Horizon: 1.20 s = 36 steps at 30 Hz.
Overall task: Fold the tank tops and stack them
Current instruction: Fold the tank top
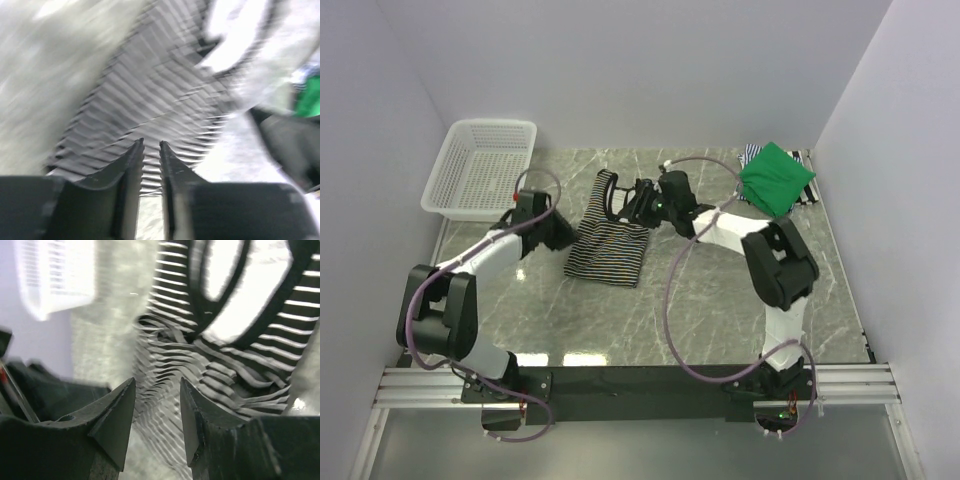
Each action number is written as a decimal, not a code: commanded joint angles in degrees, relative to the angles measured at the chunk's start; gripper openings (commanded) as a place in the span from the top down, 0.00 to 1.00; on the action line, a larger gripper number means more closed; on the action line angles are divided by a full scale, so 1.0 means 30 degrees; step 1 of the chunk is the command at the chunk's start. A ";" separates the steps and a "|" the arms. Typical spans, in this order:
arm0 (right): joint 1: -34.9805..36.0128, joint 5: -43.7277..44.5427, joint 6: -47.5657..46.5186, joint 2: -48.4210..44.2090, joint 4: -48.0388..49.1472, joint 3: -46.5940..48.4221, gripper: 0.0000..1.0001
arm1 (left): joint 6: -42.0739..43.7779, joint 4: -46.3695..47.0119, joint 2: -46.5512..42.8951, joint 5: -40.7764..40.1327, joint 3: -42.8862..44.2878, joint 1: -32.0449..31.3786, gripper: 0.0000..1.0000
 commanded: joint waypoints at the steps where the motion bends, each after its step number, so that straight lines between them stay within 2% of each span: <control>1: 0.0357 0.0110 -0.0246 -0.2395 0.1204 -0.1893 0.52 | 0.1715 0.0596 -0.0150 0.0770 0.2712 -0.0186 0.72; 4: 0.1089 -0.0596 0.0371 -0.2573 0.2436 -0.3483 0.52 | 0.1950 0.0776 0.2420 0.2708 0.5058 -0.0566 0.74; 11: 0.1677 -0.2210 0.2131 -0.1138 0.5806 -0.6442 0.53 | 0.2271 0.0367 0.7087 0.2037 0.8049 -0.0978 0.77; 15: 0.1736 -0.1685 0.1927 -0.1400 0.5547 -0.7993 0.54 | 0.2478 0.0394 0.8964 0.2095 0.8958 -0.0802 0.79; 23: 0.1823 -0.0395 0.1400 -0.2541 0.3878 -1.0106 0.54 | 0.2682 -0.0190 1.0929 0.1334 1.0889 -0.0100 0.77; 30: 0.2204 0.0602 0.0580 -0.3714 0.3025 -1.0986 0.54 | 0.3355 -0.0599 1.1194 0.1537 1.2238 0.0223 0.54; 33: 0.2555 0.0893 0.0027 -0.4708 0.2413 -1.0871 0.54 | 0.3912 -0.1068 1.0172 0.1073 1.2214 0.0253 0.49; 36: 0.3082 0.2181 -0.0649 -0.5967 0.0831 -1.0664 0.53 | 0.4090 -0.2122 0.7310 -0.0624 1.0552 0.0253 0.45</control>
